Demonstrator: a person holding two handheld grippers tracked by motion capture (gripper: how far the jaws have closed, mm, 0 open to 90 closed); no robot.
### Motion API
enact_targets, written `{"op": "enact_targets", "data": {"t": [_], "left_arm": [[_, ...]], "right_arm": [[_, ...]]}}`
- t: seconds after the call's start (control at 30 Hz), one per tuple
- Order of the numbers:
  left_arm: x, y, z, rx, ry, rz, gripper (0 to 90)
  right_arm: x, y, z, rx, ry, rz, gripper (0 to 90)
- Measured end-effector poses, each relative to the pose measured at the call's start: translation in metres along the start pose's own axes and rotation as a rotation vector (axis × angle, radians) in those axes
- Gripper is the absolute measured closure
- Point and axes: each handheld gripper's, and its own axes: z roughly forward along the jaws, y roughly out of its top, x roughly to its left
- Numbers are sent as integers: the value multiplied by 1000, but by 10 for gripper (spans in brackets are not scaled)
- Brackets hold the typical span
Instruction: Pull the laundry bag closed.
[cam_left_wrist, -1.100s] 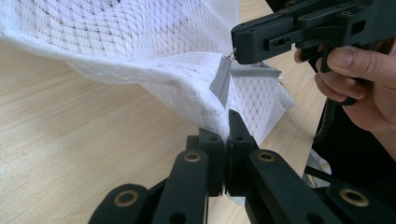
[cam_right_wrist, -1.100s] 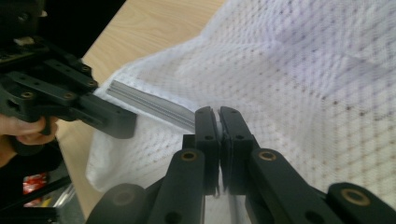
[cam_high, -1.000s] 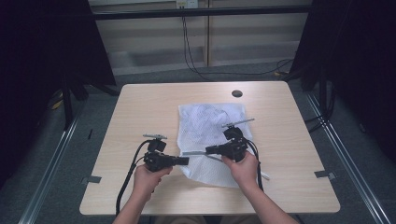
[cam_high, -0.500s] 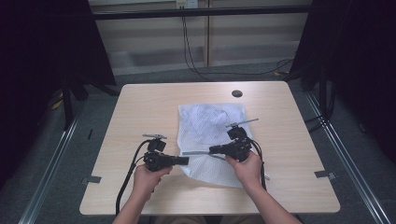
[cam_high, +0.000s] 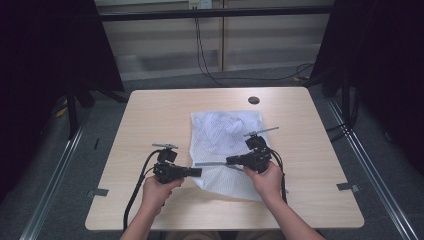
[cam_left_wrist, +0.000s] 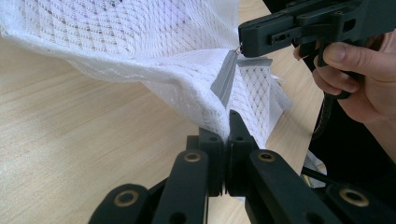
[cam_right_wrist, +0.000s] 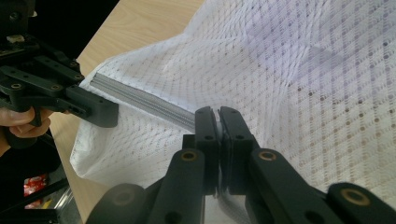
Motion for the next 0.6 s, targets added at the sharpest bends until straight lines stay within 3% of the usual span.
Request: {"op": "enact_targets", "data": {"t": [0.6], "left_arm": [[0, 0, -2, -6, 0, -9, 888]], "right_arm": [[-5, -1, -5, 1, -14, 5, 868]]}}
